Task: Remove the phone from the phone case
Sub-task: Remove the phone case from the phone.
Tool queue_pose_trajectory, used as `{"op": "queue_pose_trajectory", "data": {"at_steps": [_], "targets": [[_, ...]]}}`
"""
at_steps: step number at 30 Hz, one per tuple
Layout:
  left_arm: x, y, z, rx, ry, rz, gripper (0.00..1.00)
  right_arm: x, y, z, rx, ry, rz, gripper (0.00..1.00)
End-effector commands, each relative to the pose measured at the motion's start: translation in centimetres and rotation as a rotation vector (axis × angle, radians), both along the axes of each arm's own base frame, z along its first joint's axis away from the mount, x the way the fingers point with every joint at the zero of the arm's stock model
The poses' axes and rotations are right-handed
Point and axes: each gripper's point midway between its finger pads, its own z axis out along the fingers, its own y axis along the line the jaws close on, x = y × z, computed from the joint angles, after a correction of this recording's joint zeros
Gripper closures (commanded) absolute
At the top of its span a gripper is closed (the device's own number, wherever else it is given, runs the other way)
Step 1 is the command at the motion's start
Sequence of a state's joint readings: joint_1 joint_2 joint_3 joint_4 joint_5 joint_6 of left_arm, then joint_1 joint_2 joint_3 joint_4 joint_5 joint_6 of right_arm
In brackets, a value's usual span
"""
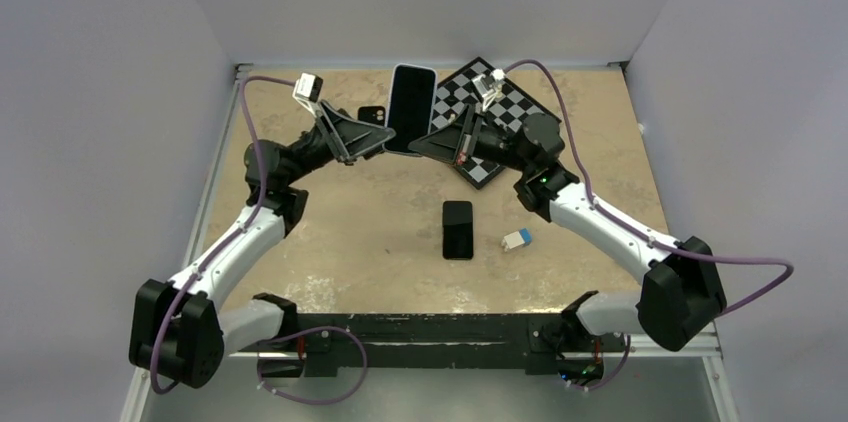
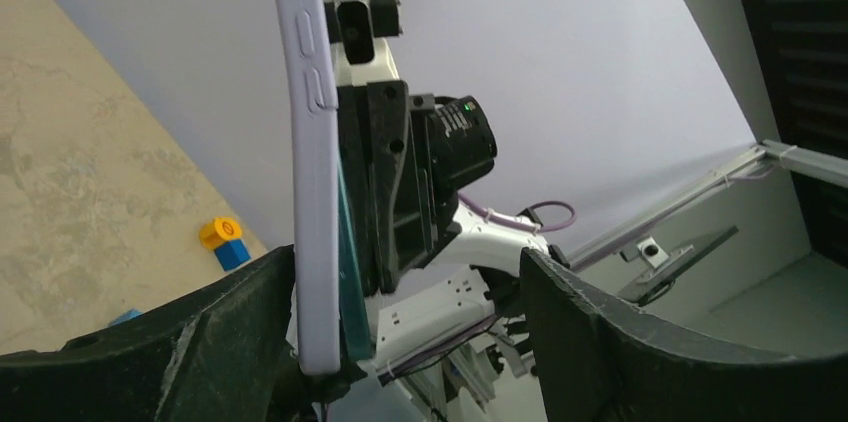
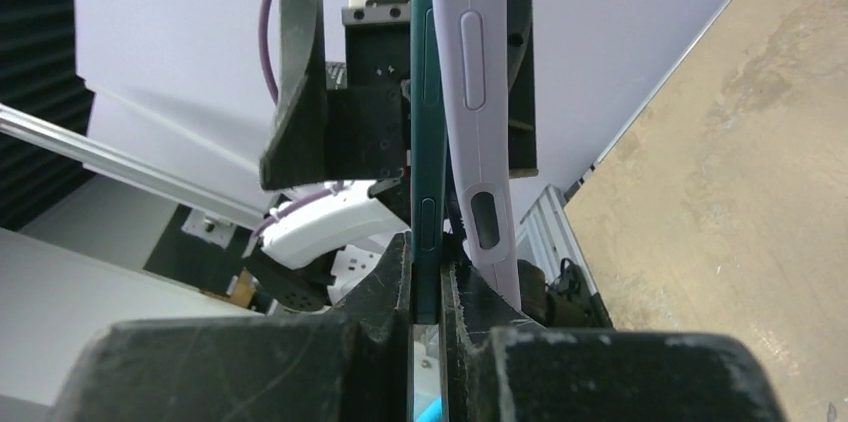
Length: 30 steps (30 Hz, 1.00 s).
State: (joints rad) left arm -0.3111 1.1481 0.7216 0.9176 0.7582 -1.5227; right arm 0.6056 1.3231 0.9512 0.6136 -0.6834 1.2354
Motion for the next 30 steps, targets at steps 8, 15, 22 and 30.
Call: {"op": "queue_pose_trajectory", "data": {"at_steps": [8,15,22,30], "targets": [[-4.7,1.3,-1.4,0.388,-0.435,0.062,0.44,-3.0,-2.9,6.1,0.204,-0.095,0.083,1.00],[-4.6,1.3,-1.8,0.417,-0.448,0.067,0.49,-3.2,-2.9,6.4,0.212,-0.104,0.092,1.00],[-3.8,0.9,-0.4,0.335,-0.431,0.069,0.52,-3.2,-2.9,6.3,0.209,-0.103,0.097,1.00],[-3.4,0.6,0.5,0.296,-0.433,0.073,0.44,-3.1,-2.9,6.2,0.207,-0.102,0.087,1.00]]}}
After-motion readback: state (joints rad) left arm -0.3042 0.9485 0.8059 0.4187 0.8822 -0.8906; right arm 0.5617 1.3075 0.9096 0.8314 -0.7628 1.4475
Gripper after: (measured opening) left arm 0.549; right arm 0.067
